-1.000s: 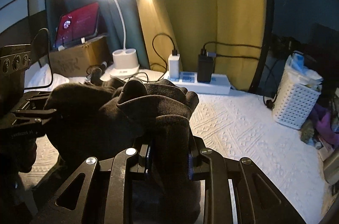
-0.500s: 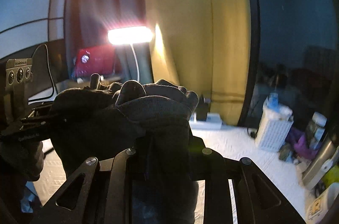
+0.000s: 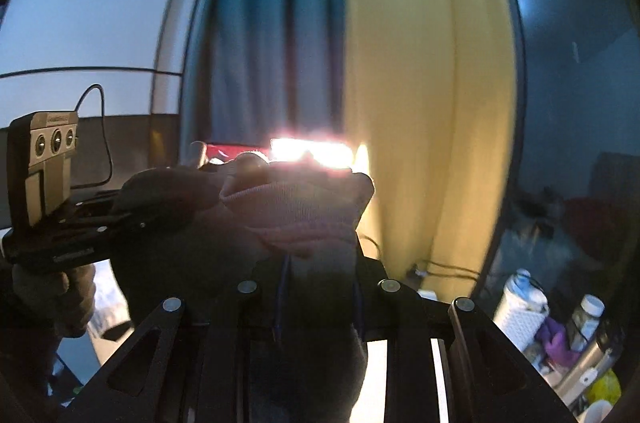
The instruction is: Fold small clothes
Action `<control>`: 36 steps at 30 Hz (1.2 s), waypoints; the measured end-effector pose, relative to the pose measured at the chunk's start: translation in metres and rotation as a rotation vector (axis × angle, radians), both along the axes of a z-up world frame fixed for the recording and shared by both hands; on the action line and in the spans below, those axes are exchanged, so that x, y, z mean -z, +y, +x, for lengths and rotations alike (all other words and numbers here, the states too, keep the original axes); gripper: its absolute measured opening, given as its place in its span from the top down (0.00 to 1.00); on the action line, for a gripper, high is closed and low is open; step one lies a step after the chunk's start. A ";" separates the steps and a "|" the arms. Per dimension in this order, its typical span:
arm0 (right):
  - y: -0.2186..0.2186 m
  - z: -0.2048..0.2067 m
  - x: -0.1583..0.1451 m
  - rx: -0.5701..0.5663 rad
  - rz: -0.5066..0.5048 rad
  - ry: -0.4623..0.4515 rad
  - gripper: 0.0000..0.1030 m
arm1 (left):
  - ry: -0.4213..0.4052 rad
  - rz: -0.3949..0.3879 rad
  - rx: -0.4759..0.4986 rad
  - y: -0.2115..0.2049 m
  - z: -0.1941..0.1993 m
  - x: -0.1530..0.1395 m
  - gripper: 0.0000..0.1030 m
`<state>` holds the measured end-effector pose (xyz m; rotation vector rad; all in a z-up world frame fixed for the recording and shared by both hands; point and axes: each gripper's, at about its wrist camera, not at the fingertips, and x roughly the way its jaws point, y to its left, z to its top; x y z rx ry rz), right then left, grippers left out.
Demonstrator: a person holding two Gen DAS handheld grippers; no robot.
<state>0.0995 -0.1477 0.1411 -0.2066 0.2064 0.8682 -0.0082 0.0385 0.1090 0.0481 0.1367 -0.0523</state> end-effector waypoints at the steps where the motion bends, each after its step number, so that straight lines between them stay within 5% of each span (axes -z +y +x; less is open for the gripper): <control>1: 0.005 -0.005 -0.002 -0.018 0.003 -0.004 0.76 | -0.003 0.005 -0.015 0.003 -0.004 -0.001 0.88; 17: 0.101 -0.077 -0.005 -0.268 -0.056 0.004 0.76 | -0.001 0.081 -0.215 0.054 -0.075 0.007 0.88; 36: 0.147 0.012 0.088 -0.150 -0.144 0.205 0.76 | 0.196 -0.078 -0.219 0.122 0.014 0.077 0.88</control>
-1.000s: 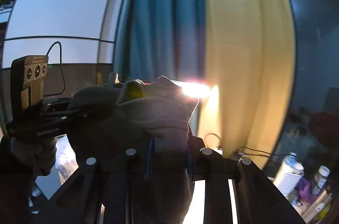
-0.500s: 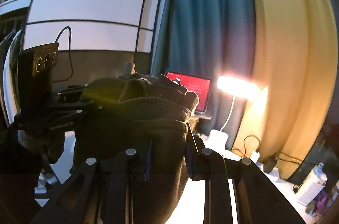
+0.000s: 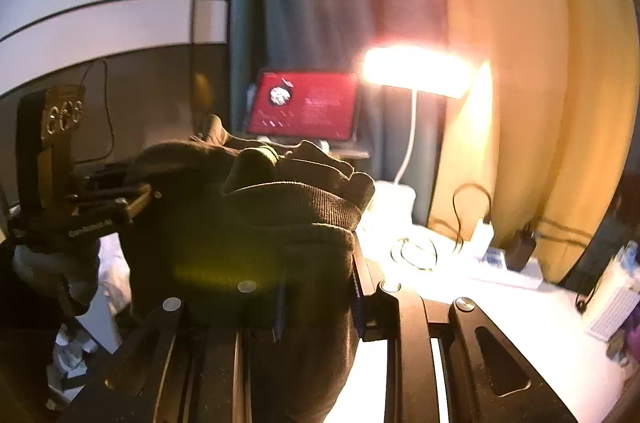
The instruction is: Fold small clothes
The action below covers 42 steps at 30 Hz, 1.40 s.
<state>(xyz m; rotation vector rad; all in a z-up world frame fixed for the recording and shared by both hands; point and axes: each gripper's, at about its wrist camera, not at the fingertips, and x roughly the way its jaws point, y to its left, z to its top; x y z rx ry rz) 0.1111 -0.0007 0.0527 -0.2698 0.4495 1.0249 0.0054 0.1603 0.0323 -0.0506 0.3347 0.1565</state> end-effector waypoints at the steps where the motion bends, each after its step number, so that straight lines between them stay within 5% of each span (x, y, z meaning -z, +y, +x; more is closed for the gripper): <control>1: -0.002 0.006 0.005 0.008 -0.003 0.010 0.76 | 0.010 -0.009 -0.002 0.004 0.007 0.004 0.88; 14: 0.023 0.083 0.073 0.052 -0.037 0.179 0.76 | 0.145 -0.097 -0.010 0.035 0.069 0.056 0.88; 42: 0.051 0.146 0.162 0.090 -0.178 0.298 0.75 | 0.396 -0.251 -0.027 0.090 0.139 0.134 0.88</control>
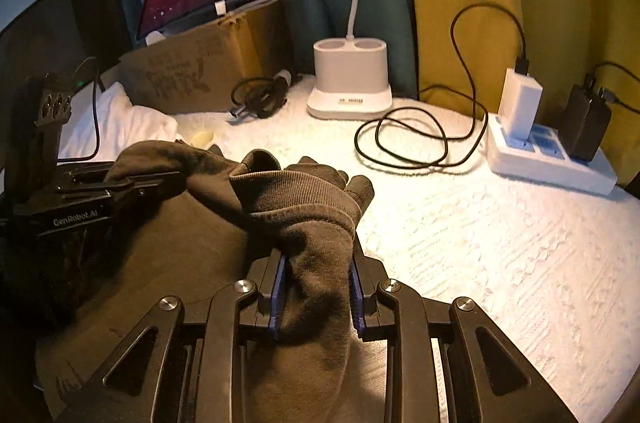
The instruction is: Fold small clothes
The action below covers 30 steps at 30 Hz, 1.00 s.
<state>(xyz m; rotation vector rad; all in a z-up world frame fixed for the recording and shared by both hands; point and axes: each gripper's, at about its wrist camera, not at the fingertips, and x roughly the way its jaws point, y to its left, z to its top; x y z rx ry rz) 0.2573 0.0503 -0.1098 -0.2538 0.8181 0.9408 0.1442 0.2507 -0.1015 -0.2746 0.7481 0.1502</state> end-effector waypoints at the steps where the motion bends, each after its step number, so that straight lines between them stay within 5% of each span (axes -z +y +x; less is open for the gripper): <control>1: 0.001 0.001 0.003 -0.002 -0.003 0.008 0.75 | 0.011 -0.011 -0.007 0.003 0.001 0.002 0.87; 9: -0.011 0.023 0.012 0.077 -0.003 0.082 0.59 | 0.089 -0.006 -0.006 0.004 0.008 0.009 0.87; 14: -0.032 0.042 0.013 0.149 0.008 0.117 0.49 | 0.126 0.064 0.006 -0.002 0.012 0.011 0.84; 18: -0.036 0.047 0.016 0.162 0.003 0.142 0.49 | 0.144 0.155 0.031 -0.009 0.016 0.012 0.81; 24: -0.036 0.044 0.015 0.173 -0.011 0.118 0.48 | 0.145 0.160 0.031 -0.008 0.016 0.010 0.80; 30: -0.037 0.042 0.014 0.196 -0.028 0.096 0.48 | 0.064 0.203 0.028 -0.022 0.008 -0.023 0.80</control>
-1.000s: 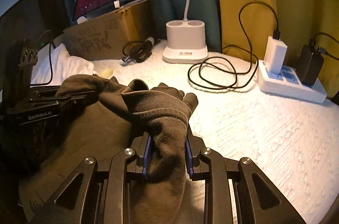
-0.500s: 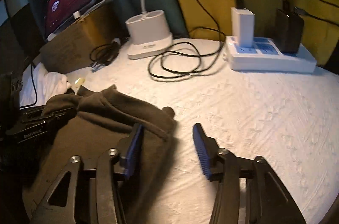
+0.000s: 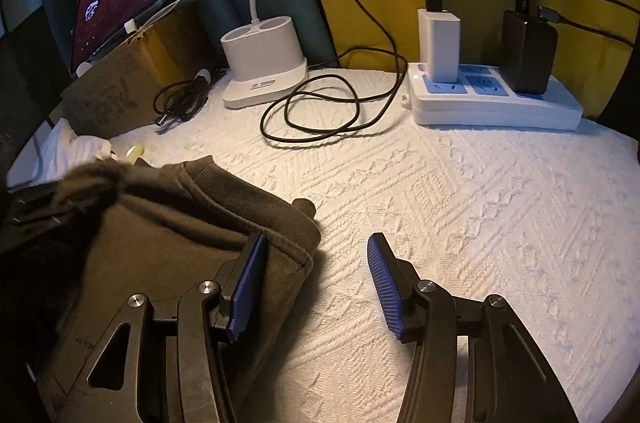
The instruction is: Fold small clothes
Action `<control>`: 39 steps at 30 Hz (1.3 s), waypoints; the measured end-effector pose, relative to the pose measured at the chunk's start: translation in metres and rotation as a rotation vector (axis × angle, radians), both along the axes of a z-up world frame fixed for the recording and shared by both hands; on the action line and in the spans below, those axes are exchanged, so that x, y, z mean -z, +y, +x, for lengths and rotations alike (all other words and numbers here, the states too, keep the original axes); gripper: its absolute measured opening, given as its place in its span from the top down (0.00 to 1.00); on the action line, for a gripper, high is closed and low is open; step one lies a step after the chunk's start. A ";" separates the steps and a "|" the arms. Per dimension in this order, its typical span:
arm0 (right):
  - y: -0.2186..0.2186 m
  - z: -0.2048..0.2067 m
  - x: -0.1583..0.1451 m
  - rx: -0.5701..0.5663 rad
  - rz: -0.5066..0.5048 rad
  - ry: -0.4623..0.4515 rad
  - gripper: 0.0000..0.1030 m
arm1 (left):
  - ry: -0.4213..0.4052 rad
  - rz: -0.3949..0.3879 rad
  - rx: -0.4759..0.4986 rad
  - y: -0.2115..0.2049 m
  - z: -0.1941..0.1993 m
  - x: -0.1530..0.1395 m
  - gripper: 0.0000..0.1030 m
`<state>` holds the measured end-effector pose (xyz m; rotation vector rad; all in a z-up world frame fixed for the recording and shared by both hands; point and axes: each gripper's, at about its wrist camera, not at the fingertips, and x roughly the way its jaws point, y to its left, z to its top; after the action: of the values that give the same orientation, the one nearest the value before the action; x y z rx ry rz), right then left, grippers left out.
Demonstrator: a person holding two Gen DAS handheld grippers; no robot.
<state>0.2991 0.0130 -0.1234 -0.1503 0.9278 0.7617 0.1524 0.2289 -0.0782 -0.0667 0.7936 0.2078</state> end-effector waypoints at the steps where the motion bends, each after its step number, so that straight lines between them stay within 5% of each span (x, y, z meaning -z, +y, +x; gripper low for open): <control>1: -0.001 0.000 0.000 0.003 -0.003 -0.002 0.48 | -0.016 0.008 0.009 -0.003 -0.002 -0.007 0.80; 7: -0.002 -0.001 -0.001 0.014 -0.021 -0.005 0.44 | -0.046 0.100 -0.009 -0.008 -0.003 -0.020 0.69; 12: 0.001 -0.001 0.000 0.014 -0.037 0.008 0.44 | -0.005 0.068 -0.116 0.019 0.002 -0.009 0.68; 17: 0.001 0.000 0.000 0.013 -0.037 0.008 0.44 | -0.054 -0.007 0.054 -0.008 -0.004 -0.016 0.68; 21: 0.001 -0.001 0.000 0.015 -0.041 0.005 0.44 | 0.002 -0.057 0.179 -0.026 0.005 -0.005 0.68; 24: 0.000 -0.002 0.000 0.014 -0.046 -0.001 0.44 | 0.128 -0.085 0.182 -0.023 0.021 0.023 0.68; 27: -0.001 -0.006 -0.001 0.014 -0.059 -0.021 0.44 | 0.122 -0.145 0.150 -0.008 0.025 0.030 0.68; 39: -0.021 -0.028 -0.011 0.013 -0.060 -0.058 0.43 | 0.119 0.041 0.061 -0.027 0.008 0.019 0.68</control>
<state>0.2713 -0.0082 -0.1123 -0.2173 0.8959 0.7141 0.1603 0.2022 -0.0970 0.0082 0.9086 0.1713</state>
